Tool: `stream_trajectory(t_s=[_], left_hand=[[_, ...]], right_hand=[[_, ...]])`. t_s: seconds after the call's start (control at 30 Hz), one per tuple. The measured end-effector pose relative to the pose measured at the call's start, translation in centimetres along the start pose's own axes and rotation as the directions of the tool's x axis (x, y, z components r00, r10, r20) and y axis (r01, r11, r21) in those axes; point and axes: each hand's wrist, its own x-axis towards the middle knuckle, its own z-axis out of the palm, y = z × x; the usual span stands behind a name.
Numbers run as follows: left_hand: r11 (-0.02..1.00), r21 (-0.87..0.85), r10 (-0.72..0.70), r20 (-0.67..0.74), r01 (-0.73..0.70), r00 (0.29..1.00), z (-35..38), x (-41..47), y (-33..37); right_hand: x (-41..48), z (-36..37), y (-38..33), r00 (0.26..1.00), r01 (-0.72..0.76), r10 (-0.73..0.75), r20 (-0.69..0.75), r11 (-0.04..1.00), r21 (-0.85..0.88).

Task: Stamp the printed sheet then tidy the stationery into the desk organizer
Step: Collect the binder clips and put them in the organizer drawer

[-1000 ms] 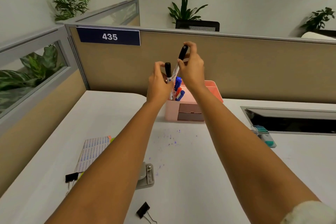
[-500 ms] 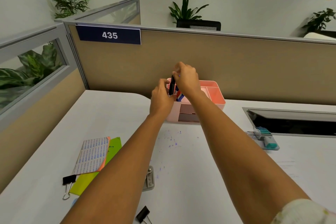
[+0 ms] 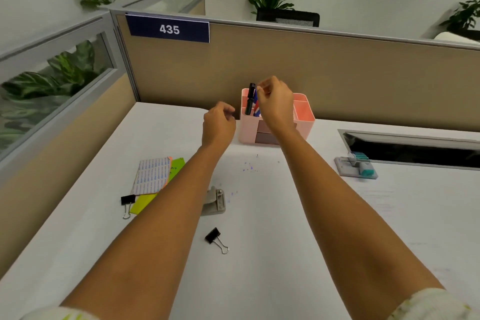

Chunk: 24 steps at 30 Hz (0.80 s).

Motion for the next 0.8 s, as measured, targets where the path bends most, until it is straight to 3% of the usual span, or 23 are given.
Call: stream_trajectory(t_s=[0.37, 0.5, 0.7, 0.8], left_hand=[[0.993, 0.080, -0.089, -0.004, 0.089, 0.996, -4.3, -10.0, -4.2], [0.986, 0.138, -0.100, 0.007, 0.098, 0.995, -5.6, -13.7, -5.9], [0.961, 0.270, 0.053, 0.034, -0.061, 0.998, -6.6, -18.0, -7.4], [0.940, 0.331, 0.060, 0.063, -0.078, 0.996, -6.9, -19.6, -7.9]], right_hand=[[-12.6, -1.4, -0.9, 0.981, -0.062, 0.057, 0.183, 0.998, 0.022], [-17.9, -0.9, -0.2, 0.956, -0.015, 0.017, 0.293, 1.000, -0.009], [-23.6, 0.1, 0.7, 0.892, 0.063, -0.019, 0.451, 0.994, -0.085], [-25.2, 0.2, 0.7, 0.880, 0.071, -0.009, 0.476, 0.991, -0.111]])
